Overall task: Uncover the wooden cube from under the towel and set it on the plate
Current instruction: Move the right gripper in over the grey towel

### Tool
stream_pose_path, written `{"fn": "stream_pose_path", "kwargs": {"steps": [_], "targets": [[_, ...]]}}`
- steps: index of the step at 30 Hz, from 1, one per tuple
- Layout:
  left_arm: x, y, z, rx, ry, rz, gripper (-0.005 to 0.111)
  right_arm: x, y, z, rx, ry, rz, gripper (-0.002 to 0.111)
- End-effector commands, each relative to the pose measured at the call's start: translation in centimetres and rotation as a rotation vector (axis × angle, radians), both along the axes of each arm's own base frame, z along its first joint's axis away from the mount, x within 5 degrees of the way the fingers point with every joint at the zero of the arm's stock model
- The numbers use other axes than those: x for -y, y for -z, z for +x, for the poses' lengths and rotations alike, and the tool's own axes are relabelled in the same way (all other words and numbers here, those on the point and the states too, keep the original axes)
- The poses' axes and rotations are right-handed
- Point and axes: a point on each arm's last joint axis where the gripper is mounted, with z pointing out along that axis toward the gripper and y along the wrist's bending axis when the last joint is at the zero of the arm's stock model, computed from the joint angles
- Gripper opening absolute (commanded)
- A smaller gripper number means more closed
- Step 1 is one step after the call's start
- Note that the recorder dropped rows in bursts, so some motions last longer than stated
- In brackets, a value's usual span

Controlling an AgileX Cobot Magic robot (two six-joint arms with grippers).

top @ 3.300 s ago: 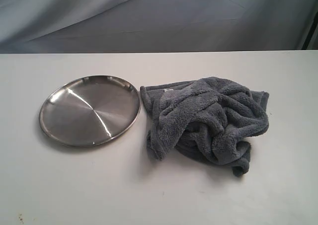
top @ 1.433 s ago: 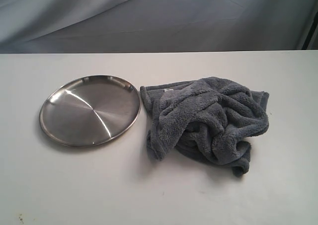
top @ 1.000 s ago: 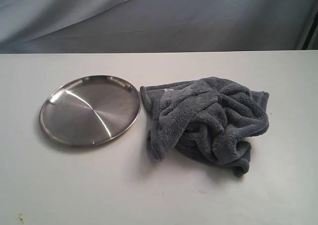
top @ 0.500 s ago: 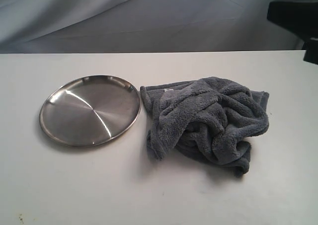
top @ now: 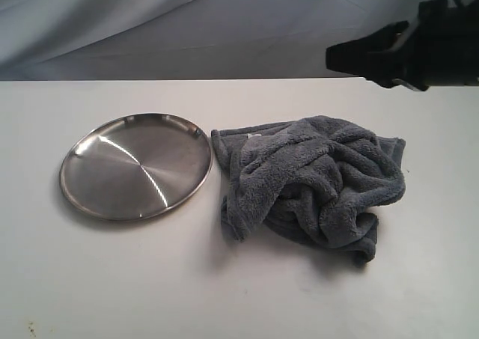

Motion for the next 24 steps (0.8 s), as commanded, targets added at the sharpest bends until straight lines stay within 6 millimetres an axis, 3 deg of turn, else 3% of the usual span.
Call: {"fn": "stream_pose_path", "kwargs": {"steps": [1,8,12,15,24], "targets": [[0.0,0.0,0.0,0.011,0.005,0.003,0.000,-1.9,0.5,1.9,-0.003,-0.005,-0.028,0.000],[0.0,0.0,0.0,0.011,0.005,0.003,0.000,-2.8,1.8,3.6,0.130,0.100,-0.213,0.000],[0.0,0.0,0.0,0.011,0.005,0.003,0.000,-1.8,1.8,4.5,0.204,0.232,-0.320,0.000],[0.0,0.0,0.0,0.011,0.005,0.003,0.000,-1.3,1.7,4.8,0.215,0.295,-0.348,0.000],[0.0,0.0,0.0,0.011,0.005,0.003,0.000,-1.6,1.7,4.7,0.210,0.265,-0.335,0.000]]}}
